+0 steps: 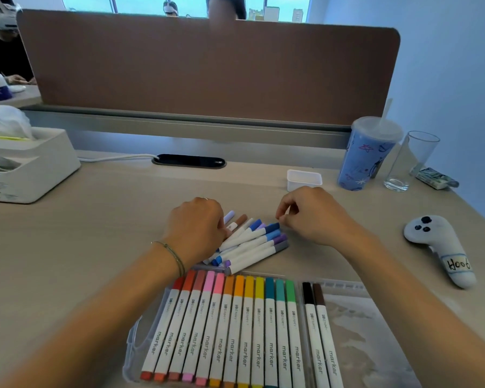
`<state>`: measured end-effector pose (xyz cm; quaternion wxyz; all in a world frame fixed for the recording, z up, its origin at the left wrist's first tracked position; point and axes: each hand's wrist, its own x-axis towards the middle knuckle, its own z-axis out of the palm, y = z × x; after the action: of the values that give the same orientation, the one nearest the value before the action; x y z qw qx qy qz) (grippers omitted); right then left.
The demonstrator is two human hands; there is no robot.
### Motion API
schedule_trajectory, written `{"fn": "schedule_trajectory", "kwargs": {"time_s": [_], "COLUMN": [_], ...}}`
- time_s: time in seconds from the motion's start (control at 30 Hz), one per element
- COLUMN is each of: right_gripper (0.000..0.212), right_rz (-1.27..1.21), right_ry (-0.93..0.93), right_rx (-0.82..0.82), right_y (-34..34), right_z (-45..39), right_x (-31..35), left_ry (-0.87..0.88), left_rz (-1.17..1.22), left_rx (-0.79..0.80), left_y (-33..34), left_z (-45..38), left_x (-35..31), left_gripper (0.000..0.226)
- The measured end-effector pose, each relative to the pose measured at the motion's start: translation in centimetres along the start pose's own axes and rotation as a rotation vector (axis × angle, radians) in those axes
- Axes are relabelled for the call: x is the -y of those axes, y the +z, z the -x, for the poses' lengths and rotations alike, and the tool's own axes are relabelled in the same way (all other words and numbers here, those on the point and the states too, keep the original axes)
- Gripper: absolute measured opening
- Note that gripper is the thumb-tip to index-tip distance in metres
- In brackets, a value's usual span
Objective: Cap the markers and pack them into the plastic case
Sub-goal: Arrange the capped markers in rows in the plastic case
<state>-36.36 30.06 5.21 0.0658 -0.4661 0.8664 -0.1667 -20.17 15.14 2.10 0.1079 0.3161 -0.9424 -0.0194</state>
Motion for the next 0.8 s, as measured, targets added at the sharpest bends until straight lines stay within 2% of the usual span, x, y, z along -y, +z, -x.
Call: {"fn": "schedule_trajectory", "kwargs": {"time_s": [0.23,0.33,0.43,0.5,0.7,0.8], "right_gripper": [0.017,0.017,0.014,0.013,0.017,0.016], "right_rz": [0.020,-0.017,-0.033,0.051,0.219,0.157], "right_ry": [-0.073,-0.099,-0.168,-0.205,-0.245,-0.222], "right_rx": [0.056,0.061,0.180,0.241,0.173,0.158], "right_y": [0.4,-0.1,-0.5,0.0,0.8,0.0], "right_z": [-0.8,-0.2,0.8,1.4,1.8,2.4], "right_x": [0.2,0.0,0.2,0.3,-0.5,-1.3], "left_ry": [0.006,-0.020,-0.001,0.017,0.001,0.016], "left_rz": [0.012,0.223,0.352,0.384,0.652,0.826], "left_rx": [0.014,0.087,0.146,0.157,0.178,0.194], "left_y": [0.0,-0.2,-0.6,-0.8,-1.6,-2.1], "left_z": [0.2,0.0,0.2,0.3,0.4,0.5], "left_x": [-0.2,0.0,-0.3,-0.5,-0.9,-1.5], "left_gripper": [0.029,0.021,0.014,0.013,0.005,0.015]}}
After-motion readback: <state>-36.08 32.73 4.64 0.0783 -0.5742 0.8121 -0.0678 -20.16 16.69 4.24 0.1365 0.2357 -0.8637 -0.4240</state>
